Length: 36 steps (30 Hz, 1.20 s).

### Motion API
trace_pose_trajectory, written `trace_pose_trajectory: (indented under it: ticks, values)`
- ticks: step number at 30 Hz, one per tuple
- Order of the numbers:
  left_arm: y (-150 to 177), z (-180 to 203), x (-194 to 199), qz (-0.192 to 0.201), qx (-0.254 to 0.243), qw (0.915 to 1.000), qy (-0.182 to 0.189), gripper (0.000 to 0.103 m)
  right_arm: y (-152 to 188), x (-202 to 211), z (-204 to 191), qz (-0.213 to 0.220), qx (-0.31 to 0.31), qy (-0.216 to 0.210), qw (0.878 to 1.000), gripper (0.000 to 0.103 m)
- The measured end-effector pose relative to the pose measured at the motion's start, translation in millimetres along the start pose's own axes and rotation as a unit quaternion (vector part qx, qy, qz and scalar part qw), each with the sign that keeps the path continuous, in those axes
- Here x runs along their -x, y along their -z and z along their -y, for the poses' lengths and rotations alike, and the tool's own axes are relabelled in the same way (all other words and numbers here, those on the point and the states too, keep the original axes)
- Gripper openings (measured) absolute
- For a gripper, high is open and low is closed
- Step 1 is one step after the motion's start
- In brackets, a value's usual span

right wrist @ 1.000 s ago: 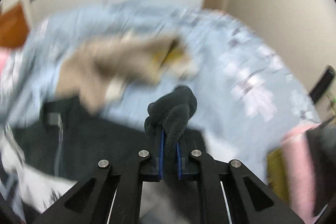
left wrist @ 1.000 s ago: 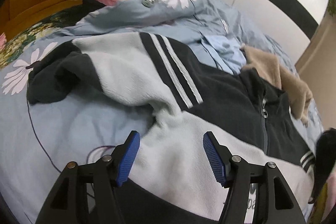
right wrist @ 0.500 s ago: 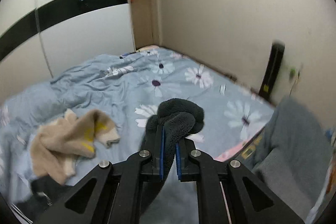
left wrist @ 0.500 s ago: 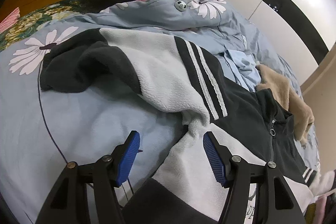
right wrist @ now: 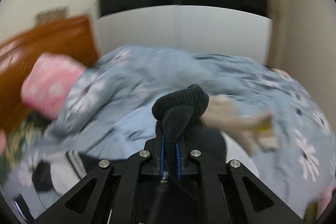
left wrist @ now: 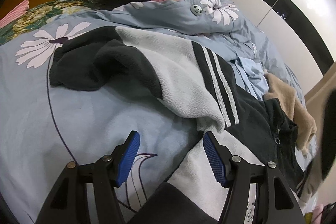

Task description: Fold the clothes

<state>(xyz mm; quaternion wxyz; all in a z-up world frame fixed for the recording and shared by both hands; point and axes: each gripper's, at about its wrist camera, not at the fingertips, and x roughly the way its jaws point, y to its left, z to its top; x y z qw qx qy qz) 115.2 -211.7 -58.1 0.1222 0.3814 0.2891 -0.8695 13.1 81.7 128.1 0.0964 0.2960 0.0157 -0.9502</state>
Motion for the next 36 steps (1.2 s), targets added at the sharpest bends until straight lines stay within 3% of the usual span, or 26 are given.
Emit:
trace_pose_trajectory:
  ticks: [6, 10, 15, 19, 21, 22, 25, 28, 34, 36]
  values:
    - [-2, -11, -1, -0.002, 0.018, 0.9998, -0.001, 0.067, 70, -68, -94, -0.087, 0.085, -0.045, 0.992, 0.009]
    - [-3, -21, -1, -0.003, 0.039, 0.9992, 0.003, 0.067, 110, -93, -117, -0.135, 0.106, -0.055, 0.984, 0.009]
    - [-4, -28, -2, -0.006, 0.055, 0.9985, 0.004, 0.067, 135, -113, -133, -0.173, 0.113, -0.068, 0.976, 0.015]
    - [-4, -27, -1, -0.005, 0.055, 0.9984, 0.011, 0.067, 137, -109, -132, -0.201, 0.106, -0.138, 0.964, 0.042]
    - [-5, -23, 0, -0.004, 0.048, 0.9985, 0.028, 0.067, 132, -94, -123, -0.195, 0.092, -0.176, 0.960, 0.043]
    - [-6, -20, 1, -0.004, 0.045, 0.9980, 0.044, 0.067, 126, -84, -112, -0.183, 0.083, -0.171, 0.965, 0.045]
    - [-9, -5, 1, -0.015, 0.045, 0.9909, 0.126, 0.067, 115, -67, -68, -0.164, 0.034, -0.125, 0.978, 0.049]
    - [-14, 16, -9, -0.036, 0.044, 0.9774, 0.204, 0.067, 112, -50, -17, -0.160, -0.020, -0.076, 0.984, 0.049]
    - [-23, 50, -58, -0.095, 0.059, 0.9640, 0.241, 0.067, 134, -19, 75, -0.182, -0.111, 0.013, 0.977, 0.050]
    - [-20, 61, -69, -0.105, 0.054, 0.9642, 0.237, 0.065, 142, -13, 97, -0.189, -0.135, 0.033, 0.972, 0.050]
